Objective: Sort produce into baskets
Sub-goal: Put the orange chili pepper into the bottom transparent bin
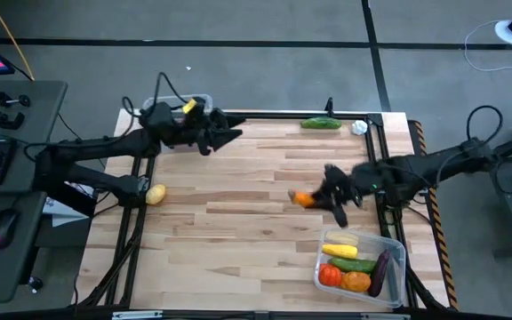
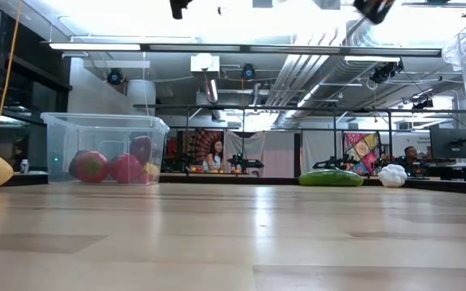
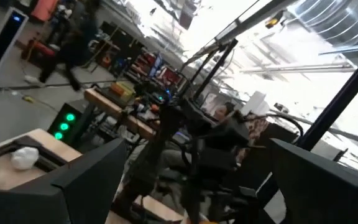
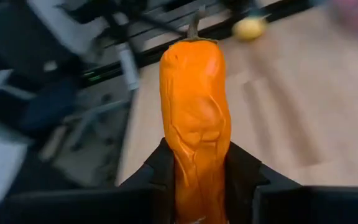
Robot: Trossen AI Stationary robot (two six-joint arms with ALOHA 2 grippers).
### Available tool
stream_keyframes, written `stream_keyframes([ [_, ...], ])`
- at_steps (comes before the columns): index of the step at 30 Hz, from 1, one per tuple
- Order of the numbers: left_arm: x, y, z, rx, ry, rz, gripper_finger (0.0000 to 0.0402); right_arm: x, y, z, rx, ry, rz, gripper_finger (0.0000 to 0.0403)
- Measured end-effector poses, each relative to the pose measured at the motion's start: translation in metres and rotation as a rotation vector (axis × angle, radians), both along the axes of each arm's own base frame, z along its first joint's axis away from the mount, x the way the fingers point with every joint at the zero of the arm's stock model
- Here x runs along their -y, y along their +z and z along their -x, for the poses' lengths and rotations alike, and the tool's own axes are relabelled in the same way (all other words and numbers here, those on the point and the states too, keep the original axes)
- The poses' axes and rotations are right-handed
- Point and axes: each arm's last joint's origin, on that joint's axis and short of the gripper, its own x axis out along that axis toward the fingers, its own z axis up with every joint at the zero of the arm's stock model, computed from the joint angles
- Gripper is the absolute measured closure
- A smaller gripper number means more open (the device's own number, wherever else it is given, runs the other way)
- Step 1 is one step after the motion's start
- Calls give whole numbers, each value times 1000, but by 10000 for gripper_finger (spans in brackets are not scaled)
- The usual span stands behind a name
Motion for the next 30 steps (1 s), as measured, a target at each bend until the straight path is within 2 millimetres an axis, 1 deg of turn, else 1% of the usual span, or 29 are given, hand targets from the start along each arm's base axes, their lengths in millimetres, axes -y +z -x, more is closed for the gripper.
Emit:
stream_keyframes([
  [3,1,-6,-13,29,-23,25,27,-26,-1,8,-31,79,-92,333],
  [7,1,-12,-27,65,-47,63,27,-63,-9,16,-132,166,-216,332],
  [11,2,-15,-31,69,-54,66,27,-92,-17,29,-249,207,-333,332],
  [14,1,-15,-31,75,-53,63,27,-106,-22,40,-345,203,-416,331],
  [17,0,-12,-30,101,-49,55,27,-114,-28,56,-479,166,-459,331],
  [20,-2,-12,-29,107,-44,53,27,-117,-38,72,-644,77,-473,331],
  [23,-2,-12,-29,106,-42,53,27,-117,-46,82,-766,-25,-480,331],
  [27,-5,-11,-28,110,-50,44,27,-113,-49,85,-820,-119,-498,323],
  [30,-9,-11,-27,109,-60,38,27,-111,-49,82,-835,-158,-532,290],
])
